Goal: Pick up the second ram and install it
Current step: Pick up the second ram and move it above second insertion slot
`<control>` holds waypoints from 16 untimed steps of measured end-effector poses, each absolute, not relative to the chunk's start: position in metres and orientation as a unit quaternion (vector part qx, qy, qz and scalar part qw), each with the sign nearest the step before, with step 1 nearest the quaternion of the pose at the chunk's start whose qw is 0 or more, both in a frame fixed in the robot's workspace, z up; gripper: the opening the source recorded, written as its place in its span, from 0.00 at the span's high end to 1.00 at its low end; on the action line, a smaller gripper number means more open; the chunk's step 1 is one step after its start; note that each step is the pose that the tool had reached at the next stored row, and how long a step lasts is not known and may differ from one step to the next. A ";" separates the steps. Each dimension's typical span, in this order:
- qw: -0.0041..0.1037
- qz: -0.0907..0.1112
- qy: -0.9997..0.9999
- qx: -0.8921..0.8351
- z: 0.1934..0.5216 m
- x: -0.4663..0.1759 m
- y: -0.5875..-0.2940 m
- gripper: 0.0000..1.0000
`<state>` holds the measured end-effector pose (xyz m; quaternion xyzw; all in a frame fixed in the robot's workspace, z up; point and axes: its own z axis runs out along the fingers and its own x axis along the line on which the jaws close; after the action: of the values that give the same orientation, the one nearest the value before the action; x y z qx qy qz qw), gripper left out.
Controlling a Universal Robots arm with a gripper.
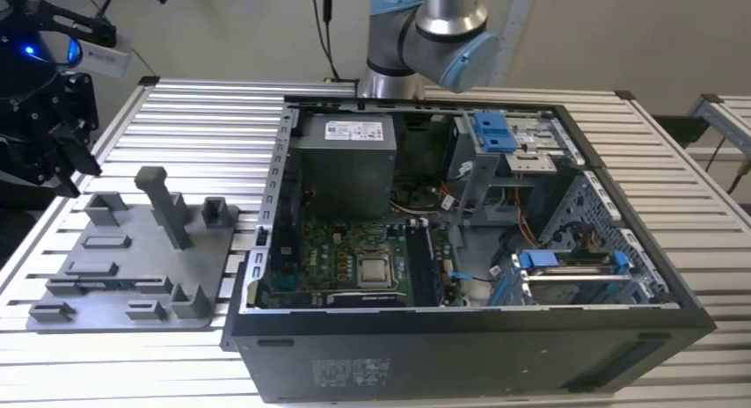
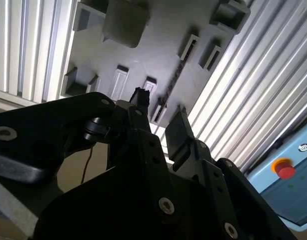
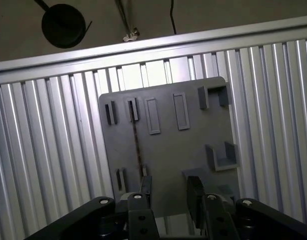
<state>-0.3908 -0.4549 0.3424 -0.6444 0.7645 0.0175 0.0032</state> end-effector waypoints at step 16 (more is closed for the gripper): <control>0.004 0.018 0.764 -0.644 0.337 -0.391 -0.455 0.58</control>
<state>-0.3907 -0.4549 0.3369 -0.6444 0.7645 0.0182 0.0039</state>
